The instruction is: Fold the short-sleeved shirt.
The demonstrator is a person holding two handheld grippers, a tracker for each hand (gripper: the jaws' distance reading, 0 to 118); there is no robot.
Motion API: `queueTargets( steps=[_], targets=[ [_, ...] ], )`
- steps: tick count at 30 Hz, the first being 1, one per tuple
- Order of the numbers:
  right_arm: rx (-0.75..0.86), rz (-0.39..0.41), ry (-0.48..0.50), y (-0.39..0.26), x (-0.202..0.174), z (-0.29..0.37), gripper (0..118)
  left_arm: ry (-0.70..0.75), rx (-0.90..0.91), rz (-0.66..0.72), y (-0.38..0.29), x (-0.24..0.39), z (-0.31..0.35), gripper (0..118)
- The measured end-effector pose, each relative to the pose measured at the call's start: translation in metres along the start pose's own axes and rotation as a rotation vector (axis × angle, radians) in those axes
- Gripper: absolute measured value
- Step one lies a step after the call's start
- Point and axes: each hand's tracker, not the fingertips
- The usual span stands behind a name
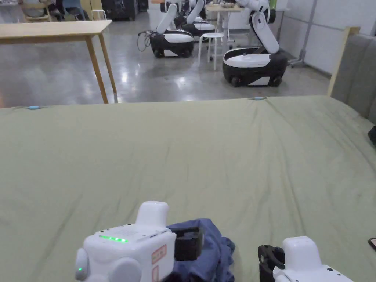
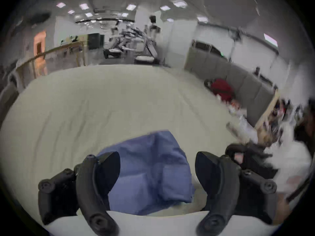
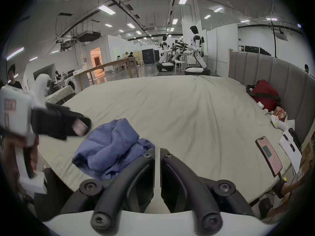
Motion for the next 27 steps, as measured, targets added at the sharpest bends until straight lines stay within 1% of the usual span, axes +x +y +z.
queueTargets(
  steps=[1,2,3,4,5,6,7,8,10,12,13,15,17,19,21,22,24,25,26,27],
  targets=[
    [0.001,-0.006,0.003,0.000,0.000,0.000,7,0.019,0.037,0.076,0.001,-0.017,0.006,92],
    [0.002,-0.012,0.007,0.000,0.001,0.000,7,0.049,0.068,0.152,-0.001,-0.031,0.008,89],
    [0.003,-0.016,0.011,0.000,0.001,0.000,7,0.070,0.060,0.220,-0.005,-0.044,0.006,86],
    [0.004,-0.020,0.015,0.000,0.001,0.000,7,0.051,0.031,0.299,-0.008,-0.055,-0.001,86],
    [0.004,-0.022,0.018,0.000,0.001,0.000,7,0.005,-0.007,0.362,-0.015,-0.064,-0.009,63],
    [0.003,-0.023,0.019,0.001,0.001,0.000,7,-0.034,-0.015,0.380,-0.020,-0.067,-0.016,33],
    [0.003,-0.024,0.022,0.001,0.001,0.000,7,-0.047,-0.032,0.379,-0.027,-0.062,-0.025,9],
    [0.001,-0.026,0.026,0.002,0.002,0.000,7,-0.072,-0.056,0.351,-0.032,-0.051,-0.036,9],
    [0.000,-0.032,0.028,0.004,0.003,-0.001,7,-0.098,-0.143,0.356,-0.042,-0.030,-0.056,9],
    [0.003,-0.039,0.029,0.005,0.004,0.000,7,-0.198,-0.171,0.353,-0.057,-0.001,-0.075,9],
    [0.005,-0.040,0.027,0.006,0.004,0.001,7,-0.210,-0.182,0.337,-0.062,0.016,-0.085,9],
    [0.004,-0.041,0.026,0.006,0.004,0.001,7,-0.180,-0.213,0.269,-0.067,0.036,-0.099,9],
    [-0.006,-0.047,0.031,0.008,0.003,0.000,7,-0.143,-0.200,0.292,-0.069,0.034,-0.104,9],
    [-0.022,-0.046,0.056,0.010,-0.003,-0.005,7,-0.181,-0.189,0.350,-0.063,0.020,-0.094,9],
    [-0.041,-0.060,0.112,0.013,-0.011,-0.015,7,-0.162,-0.156,0.313,-0.056,0.009,-0.070,9],
    [-0.055,-0.088,0.158,0.014,-0.016,-0.024,7,-0.145,-0.125,0.287,-0.051,0.002,-0.055,9],
    [-0.080,-0.129,0.221,0.014,-0.023,-0.043,7,-0.142,-0.060,0.295,-0.047,-0.018,-0.025,9],
    [-0.090,-0.151,0.256,0.012,-0.026,-0.055,7,-0.132,-0.031,0.306,-0.046,-0.031,-0.011,14],
    [-0.104,-0.177,0.286,0.009,-0.028,-0.067,7,-0.113,-0.007,0.318,-0.046,-0.045,0.002,44],
    [-0.119,-0.186,0.305,0.007,-0.029,-0.076,7,-0.102,0.002,0.329,-0.047,-0.058,0.010,82]
  ],
)
